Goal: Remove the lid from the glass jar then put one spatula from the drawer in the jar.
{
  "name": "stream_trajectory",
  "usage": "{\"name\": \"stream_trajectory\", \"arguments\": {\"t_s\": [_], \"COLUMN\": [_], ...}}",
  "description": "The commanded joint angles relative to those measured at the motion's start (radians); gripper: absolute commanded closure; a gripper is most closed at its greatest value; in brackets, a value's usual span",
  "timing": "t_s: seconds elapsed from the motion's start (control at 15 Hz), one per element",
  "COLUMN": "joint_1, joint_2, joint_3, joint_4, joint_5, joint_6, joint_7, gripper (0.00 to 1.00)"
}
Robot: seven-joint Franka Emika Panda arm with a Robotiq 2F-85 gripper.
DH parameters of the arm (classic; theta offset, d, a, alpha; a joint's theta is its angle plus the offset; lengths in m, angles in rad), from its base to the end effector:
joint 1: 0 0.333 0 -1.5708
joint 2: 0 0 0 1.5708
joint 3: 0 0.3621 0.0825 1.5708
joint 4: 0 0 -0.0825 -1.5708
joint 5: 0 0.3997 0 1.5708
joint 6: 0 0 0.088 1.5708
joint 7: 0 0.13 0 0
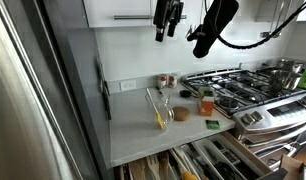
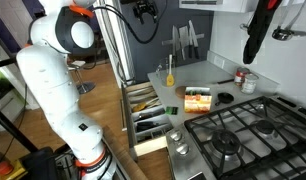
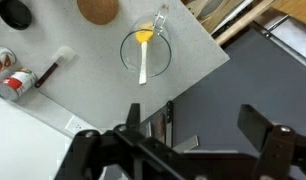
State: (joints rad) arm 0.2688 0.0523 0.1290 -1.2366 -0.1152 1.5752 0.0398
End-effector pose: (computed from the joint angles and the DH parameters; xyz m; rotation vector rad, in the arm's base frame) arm 0.5444 0.2092 0.7818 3.0188 0.5193 0.4676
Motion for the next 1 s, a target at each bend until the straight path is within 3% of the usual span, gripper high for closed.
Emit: {"name": "stream_trajectory", "arguments": {"t_s": [0.0,0.33,0.4,0.73,0.8,0.93], "joint_1": [-0.011,-0.006,-0.042,-0.060,-0.067,-0.073], "joint_2": [-0.159,-0.306,-0.333,-0.464,-0.376,-0.391], "joint_3": [-0.009,-0.022,0.007,0.002,0.019,0.024], "joint_4": [-0.243,-0.475,-0.517,-0.754,-0.616,-0.641], "joint_5": [0.042,0.077,0.090,0.146,0.114,0.115], "joint_6": [0.098,0.159,0.169,0.252,0.191,0.199], "joint_7": [0.039,0.055,0.056,0.034,0.039,0.039], "gripper": [0.00,0.00,0.00,0.00,0.00,0.00]}}
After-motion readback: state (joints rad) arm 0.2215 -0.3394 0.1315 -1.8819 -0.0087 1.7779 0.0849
